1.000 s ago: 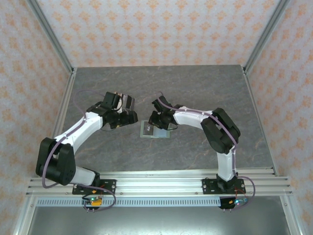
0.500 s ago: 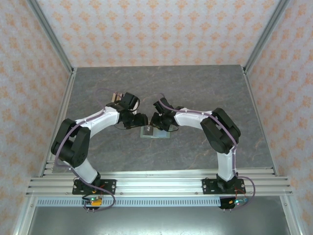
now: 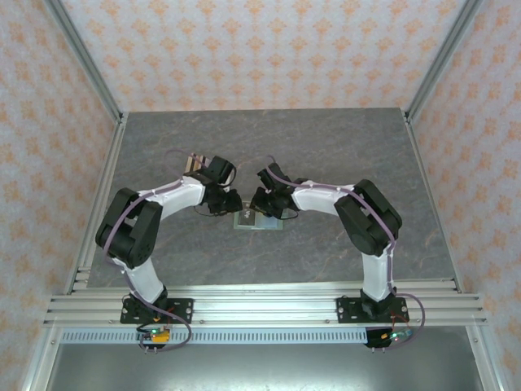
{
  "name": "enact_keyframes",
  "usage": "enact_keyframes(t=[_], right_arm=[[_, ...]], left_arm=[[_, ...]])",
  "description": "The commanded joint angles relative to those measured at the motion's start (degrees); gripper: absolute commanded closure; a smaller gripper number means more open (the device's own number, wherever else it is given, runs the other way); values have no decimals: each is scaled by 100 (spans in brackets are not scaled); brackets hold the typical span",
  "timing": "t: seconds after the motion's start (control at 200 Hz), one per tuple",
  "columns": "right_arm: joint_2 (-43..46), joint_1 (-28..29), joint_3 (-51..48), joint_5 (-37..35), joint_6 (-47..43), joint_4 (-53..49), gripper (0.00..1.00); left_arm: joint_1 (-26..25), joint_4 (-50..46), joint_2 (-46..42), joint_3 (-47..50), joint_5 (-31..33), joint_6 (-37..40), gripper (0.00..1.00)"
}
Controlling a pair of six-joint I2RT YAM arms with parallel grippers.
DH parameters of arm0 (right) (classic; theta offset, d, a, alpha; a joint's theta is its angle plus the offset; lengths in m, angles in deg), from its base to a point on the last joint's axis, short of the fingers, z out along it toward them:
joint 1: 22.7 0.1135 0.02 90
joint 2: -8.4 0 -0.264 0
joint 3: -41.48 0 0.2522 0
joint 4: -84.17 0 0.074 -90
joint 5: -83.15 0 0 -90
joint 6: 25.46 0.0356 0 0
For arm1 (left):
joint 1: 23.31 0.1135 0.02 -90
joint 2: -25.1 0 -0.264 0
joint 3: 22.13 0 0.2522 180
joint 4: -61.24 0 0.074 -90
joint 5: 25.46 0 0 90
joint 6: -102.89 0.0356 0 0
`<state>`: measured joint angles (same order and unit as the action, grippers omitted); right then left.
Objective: Take the credit cards out of the card holder
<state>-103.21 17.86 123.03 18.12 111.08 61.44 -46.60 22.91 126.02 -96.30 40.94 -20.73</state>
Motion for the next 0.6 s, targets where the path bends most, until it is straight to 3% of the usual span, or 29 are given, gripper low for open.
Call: enact_keyframes(t=[0.0,0.215,0.596], right_arm=[[235,-65,-278,-21,57,222,78],[434,-131,-461,10,4,421,78],[586,-171,-877,15,39,873,84]], left_arm=[[-64,120,170,-169,-20,-74,82],[-66,1,295,-177,141,-101,89],[-62,-57,454,-52,246,-83,93]])
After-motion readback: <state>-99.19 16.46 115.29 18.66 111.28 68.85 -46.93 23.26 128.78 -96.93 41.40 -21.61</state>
